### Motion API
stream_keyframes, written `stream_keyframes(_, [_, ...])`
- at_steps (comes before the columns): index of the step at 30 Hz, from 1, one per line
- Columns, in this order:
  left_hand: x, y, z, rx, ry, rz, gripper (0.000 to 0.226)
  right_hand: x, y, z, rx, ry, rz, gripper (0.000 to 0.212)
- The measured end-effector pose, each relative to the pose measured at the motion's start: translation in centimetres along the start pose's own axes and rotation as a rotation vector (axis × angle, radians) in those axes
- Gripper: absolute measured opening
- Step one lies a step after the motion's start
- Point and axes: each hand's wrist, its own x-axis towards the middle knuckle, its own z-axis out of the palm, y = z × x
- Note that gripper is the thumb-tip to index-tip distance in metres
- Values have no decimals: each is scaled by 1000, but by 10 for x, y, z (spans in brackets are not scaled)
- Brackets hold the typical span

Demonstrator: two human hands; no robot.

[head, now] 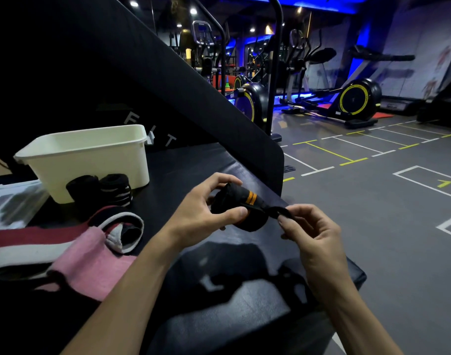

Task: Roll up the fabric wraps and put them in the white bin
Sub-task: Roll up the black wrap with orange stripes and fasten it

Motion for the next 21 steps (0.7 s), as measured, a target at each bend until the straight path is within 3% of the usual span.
stream_keyframes(7, [-2, -3, 3, 218, 100, 9, 47, 1, -4, 3, 122, -34, 68, 17])
stream_keyframes(11, [-3, -1, 8, 251, 114, 1, 46, 4, -2, 1, 205, 6, 178, 7])
stream_keyframes(15, [-2, 0, 11, 251, 110, 3, 45, 5, -3, 0, 224, -76, 126, 45])
stream_keyframes(21, [-2, -2, 10, 268, 104, 0, 46, 8, -6, 1, 403, -180, 172, 48])
